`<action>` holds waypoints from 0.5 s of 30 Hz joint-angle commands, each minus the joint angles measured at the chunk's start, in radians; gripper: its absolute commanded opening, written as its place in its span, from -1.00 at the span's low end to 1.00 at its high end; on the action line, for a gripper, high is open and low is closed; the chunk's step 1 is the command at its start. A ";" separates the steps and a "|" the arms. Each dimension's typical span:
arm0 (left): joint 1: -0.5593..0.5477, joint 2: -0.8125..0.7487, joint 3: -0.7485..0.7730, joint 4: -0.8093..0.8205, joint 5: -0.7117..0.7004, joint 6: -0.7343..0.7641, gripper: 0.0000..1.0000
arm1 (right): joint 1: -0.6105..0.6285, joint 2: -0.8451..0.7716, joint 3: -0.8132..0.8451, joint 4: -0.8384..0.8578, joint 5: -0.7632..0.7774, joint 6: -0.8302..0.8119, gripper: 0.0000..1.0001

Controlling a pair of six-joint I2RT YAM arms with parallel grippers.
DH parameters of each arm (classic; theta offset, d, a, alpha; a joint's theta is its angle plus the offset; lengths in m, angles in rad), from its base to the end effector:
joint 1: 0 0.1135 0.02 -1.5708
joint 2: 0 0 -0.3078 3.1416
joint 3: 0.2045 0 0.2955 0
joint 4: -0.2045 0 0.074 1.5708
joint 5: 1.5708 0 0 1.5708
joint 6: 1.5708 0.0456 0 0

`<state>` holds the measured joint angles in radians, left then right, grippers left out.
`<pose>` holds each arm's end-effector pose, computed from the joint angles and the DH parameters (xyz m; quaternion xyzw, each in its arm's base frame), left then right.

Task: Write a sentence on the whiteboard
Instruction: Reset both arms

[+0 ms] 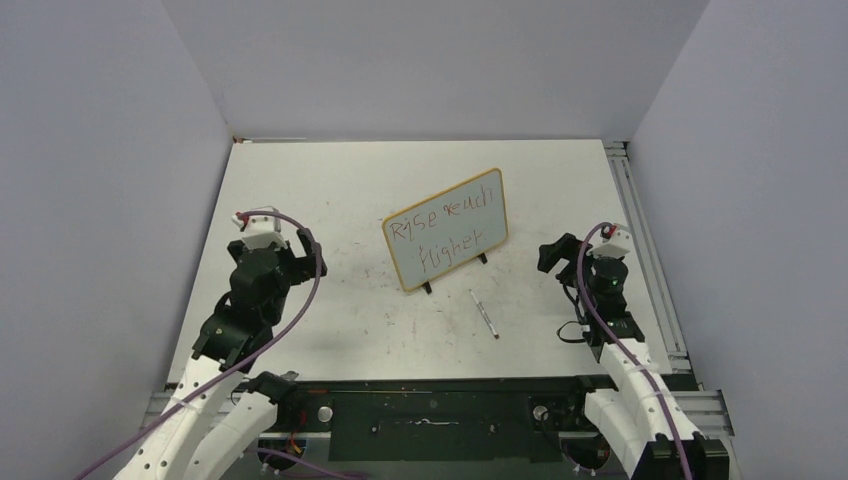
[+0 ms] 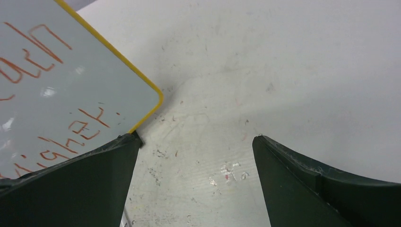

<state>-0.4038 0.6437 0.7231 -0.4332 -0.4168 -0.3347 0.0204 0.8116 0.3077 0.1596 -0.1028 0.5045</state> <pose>0.1599 -0.0482 0.3409 -0.0905 0.8064 -0.0435 0.5828 0.2027 0.0088 0.2093 0.1671 0.8000 0.1897 0.5442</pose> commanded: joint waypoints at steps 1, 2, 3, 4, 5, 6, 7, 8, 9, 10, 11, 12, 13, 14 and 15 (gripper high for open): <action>0.007 -0.068 -0.004 0.079 -0.100 -0.008 0.93 | 0.052 -0.104 0.088 -0.095 0.044 -0.148 0.89; 0.006 -0.083 -0.004 0.076 -0.114 -0.012 0.92 | 0.068 -0.124 0.097 -0.101 0.052 -0.168 0.89; 0.007 -0.104 -0.006 0.075 -0.124 -0.013 0.92 | 0.084 -0.147 0.107 -0.105 0.062 -0.186 0.89; 0.006 -0.122 -0.011 0.078 -0.130 -0.015 0.92 | 0.101 -0.169 0.115 -0.109 0.075 -0.206 0.89; 0.006 -0.137 -0.017 0.084 -0.134 -0.015 0.93 | 0.115 -0.195 0.117 -0.111 0.086 -0.213 0.89; 0.006 -0.148 -0.021 0.088 -0.133 -0.015 0.92 | 0.127 -0.220 0.114 -0.105 0.087 -0.218 0.89; 0.006 -0.157 -0.023 0.091 -0.131 -0.014 0.92 | 0.137 -0.245 0.107 -0.096 0.082 -0.220 0.89; 0.006 -0.163 -0.025 0.095 -0.131 -0.012 0.92 | 0.145 -0.271 0.101 -0.088 0.076 -0.224 0.89; 0.007 -0.166 -0.025 0.096 -0.127 -0.008 0.92 | 0.150 -0.291 0.095 -0.083 0.074 -0.230 0.89; 0.006 -0.167 -0.025 0.096 -0.125 -0.006 0.92 | 0.153 -0.308 0.093 -0.083 0.074 -0.231 0.89; 0.006 -0.167 -0.025 0.095 -0.123 -0.005 0.93 | 0.154 -0.319 0.090 -0.084 0.076 -0.231 0.90; 0.006 -0.165 -0.025 0.094 -0.120 -0.003 0.92 | 0.154 -0.325 0.091 -0.087 0.079 -0.231 0.90; 0.006 -0.164 -0.023 0.091 -0.118 0.000 0.92 | 0.154 -0.328 0.092 -0.090 0.080 -0.232 0.89; 0.006 -0.161 -0.020 0.088 -0.117 0.002 0.92 | 0.154 -0.327 0.093 -0.093 0.080 -0.231 0.89; 0.006 -0.157 -0.018 0.085 -0.117 0.001 0.92 | 0.154 -0.326 0.095 -0.094 0.080 -0.230 0.90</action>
<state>-0.4038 0.4801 0.7013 -0.3935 -0.5243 -0.3370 0.1703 0.4870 0.3847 0.0586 -0.0471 0.2981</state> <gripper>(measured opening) 0.963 0.947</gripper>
